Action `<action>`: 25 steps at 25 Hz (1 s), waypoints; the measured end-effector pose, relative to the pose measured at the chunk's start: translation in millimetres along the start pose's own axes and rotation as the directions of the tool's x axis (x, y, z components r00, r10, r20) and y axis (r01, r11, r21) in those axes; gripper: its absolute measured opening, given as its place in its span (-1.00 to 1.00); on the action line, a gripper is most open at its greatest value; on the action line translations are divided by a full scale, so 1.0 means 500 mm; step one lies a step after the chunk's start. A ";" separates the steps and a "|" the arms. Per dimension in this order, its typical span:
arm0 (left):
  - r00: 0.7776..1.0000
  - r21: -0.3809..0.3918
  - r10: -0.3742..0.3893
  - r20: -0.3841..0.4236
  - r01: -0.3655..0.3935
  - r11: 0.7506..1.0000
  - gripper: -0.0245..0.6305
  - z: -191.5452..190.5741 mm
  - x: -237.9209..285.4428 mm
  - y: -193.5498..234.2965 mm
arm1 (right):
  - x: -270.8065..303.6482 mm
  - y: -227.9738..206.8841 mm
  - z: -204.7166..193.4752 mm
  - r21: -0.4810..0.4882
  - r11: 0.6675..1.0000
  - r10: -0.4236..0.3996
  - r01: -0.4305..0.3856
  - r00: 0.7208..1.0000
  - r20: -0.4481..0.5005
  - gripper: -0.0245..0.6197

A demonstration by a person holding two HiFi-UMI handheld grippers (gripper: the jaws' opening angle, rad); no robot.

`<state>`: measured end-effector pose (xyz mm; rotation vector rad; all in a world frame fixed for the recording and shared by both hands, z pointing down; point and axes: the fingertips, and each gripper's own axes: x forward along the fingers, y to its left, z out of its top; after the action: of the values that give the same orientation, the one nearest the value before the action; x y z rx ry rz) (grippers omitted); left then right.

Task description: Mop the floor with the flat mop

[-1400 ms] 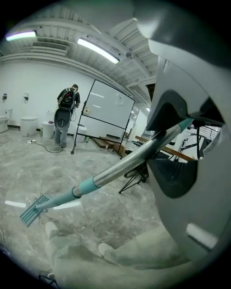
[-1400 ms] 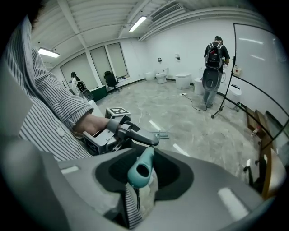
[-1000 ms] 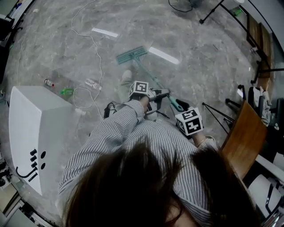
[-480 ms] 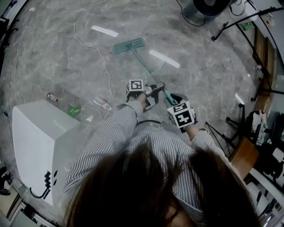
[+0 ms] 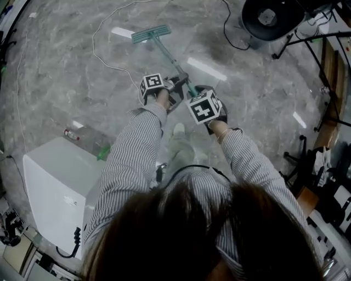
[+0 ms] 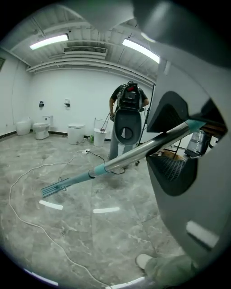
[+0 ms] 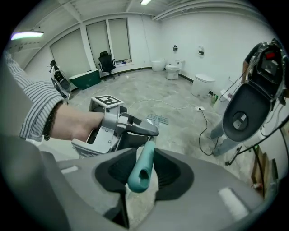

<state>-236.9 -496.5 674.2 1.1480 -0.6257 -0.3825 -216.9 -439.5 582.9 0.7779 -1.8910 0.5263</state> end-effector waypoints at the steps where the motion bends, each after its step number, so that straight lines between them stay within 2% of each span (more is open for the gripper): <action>1: 1.000 0.003 -0.002 0.023 0.002 1.000 -0.41 0.043 0.005 -0.010 | 0.021 -0.012 0.038 0.003 1.000 -0.006 0.006 1.000 0.005 -0.55; 6: 0.992 -0.025 -0.031 0.123 0.035 0.999 -0.42 0.208 0.016 -0.042 | 0.108 -0.041 0.180 -0.022 1.000 0.014 -0.014 1.000 -0.002 -0.53; 11: 0.988 -0.008 -0.038 0.149 0.039 0.999 -0.43 0.305 0.019 -0.053 | 0.161 -0.052 0.255 -0.036 0.999 0.017 -0.017 1.000 -0.010 -0.52; 19: 0.974 -0.017 -0.104 0.202 0.109 0.994 -0.45 0.309 0.021 -0.078 | 0.144 -0.067 0.274 -0.023 1.000 0.013 -0.012 1.000 0.018 -0.53; 25: 0.981 -0.011 -0.082 0.176 0.086 0.996 -0.45 0.262 0.023 -0.084 | 0.112 -0.072 0.235 0.010 1.000 0.014 -0.014 1.000 0.010 -0.55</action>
<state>-310.0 -613.3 673.8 1.1327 -0.7267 -0.5650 -282.7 -557.5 585.3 0.7759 -1.9049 0.5419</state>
